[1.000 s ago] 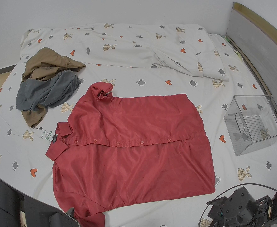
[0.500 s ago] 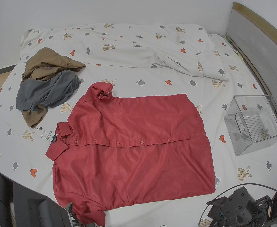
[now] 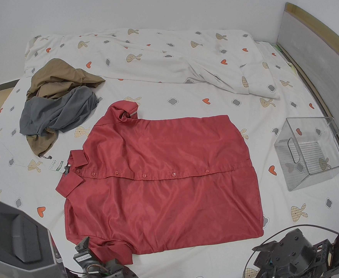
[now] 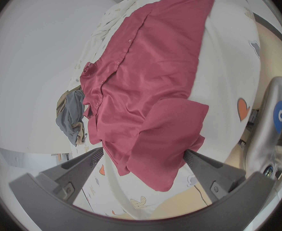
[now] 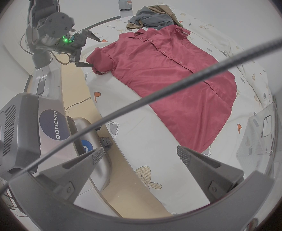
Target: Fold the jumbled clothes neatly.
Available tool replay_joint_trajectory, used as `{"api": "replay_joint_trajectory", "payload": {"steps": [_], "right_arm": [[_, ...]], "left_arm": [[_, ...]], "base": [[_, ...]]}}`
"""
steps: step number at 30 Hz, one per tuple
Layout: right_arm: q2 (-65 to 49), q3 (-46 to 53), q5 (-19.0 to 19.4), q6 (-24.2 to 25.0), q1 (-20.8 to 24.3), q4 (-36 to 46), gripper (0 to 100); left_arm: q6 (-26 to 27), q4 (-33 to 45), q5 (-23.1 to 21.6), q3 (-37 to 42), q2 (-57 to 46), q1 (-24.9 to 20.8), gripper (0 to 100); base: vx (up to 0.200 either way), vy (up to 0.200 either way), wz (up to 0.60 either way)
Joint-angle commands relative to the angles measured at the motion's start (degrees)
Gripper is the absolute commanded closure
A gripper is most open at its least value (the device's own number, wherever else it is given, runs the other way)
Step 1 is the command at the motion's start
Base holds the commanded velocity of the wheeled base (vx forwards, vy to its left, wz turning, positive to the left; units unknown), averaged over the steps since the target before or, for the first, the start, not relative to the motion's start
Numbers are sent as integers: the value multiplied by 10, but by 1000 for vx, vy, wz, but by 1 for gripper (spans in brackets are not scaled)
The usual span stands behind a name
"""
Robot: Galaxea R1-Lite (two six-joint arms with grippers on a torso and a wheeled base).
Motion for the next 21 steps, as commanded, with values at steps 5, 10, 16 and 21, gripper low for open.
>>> {"api": "replay_joint_trajectory", "payload": {"steps": [5,10,16,21], "right_arm": [[-1,1,3,0,-7,0,0],[-2,2,3,0,-9,0,0],[-1,2,4,0,-9,0,0],[-3,2,3,0,-9,0,0]], "left_arm": [[41,-1,0,-42,-27,50,0],[83,-1,0,-53,-52,64,0],[85,-2,1,-49,-28,62,0],[85,-9,1,-49,-6,58,100]], "base": [[0,0,0],[0,0,0],[0,0,0],[0,0,0]]}}
